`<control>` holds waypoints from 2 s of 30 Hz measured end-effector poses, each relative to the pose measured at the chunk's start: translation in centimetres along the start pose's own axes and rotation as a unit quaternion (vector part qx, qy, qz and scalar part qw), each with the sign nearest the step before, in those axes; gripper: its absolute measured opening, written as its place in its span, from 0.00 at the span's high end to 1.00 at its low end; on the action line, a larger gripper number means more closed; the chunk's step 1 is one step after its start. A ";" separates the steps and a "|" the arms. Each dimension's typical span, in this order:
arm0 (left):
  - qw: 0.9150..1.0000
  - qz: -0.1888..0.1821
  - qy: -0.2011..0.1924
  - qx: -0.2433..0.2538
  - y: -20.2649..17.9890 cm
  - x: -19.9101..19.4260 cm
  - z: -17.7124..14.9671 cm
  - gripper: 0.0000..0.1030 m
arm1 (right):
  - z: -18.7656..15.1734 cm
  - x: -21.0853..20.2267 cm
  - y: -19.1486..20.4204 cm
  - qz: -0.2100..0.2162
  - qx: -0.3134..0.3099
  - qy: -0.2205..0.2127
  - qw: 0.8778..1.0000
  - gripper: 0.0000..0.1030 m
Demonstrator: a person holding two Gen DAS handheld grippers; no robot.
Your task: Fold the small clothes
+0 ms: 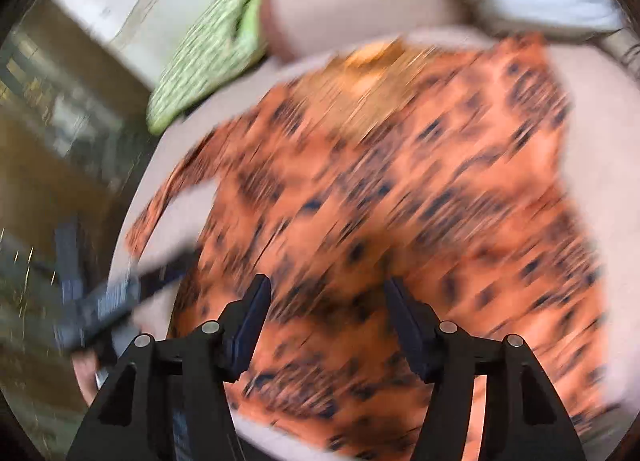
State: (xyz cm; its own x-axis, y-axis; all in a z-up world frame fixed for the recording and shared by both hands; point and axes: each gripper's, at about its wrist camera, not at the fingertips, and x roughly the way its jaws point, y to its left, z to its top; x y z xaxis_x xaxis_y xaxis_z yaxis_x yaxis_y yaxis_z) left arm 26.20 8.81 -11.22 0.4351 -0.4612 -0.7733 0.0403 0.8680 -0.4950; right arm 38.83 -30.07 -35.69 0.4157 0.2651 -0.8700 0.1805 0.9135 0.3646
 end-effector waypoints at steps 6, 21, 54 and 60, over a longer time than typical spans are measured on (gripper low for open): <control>0.997 0.000 0.057 0.042 -2.6 6.5 -1.9 0.45 | 11.9 0.2 -7.3 -0.077 0.102 -0.058 0.990 0.39; 0.999 -0.053 -0.012 -0.005 -0.2 2.3 -2.4 0.98 | 18.3 5.7 -11.2 -0.233 0.105 -0.028 0.966 0.88; 0.992 -0.004 0.016 0.127 -10.2 6.8 11.4 0.46 | 8.0 10.3 -5.3 -0.141 -0.175 0.002 0.974 0.53; 0.991 -0.034 0.072 0.105 -14.2 17.5 17.0 0.46 | 8.8 7.9 -7.8 -0.160 -0.131 -0.005 0.978 0.88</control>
State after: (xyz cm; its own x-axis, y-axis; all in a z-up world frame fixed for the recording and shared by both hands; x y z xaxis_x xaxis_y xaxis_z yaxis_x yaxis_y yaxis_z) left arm 48.59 -8.45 -11.02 0.2923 -0.5288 -0.7968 0.2586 0.8459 -0.4665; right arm 48.62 -37.78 -42.48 0.3836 -0.0490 -0.9222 0.0688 0.9973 -0.0244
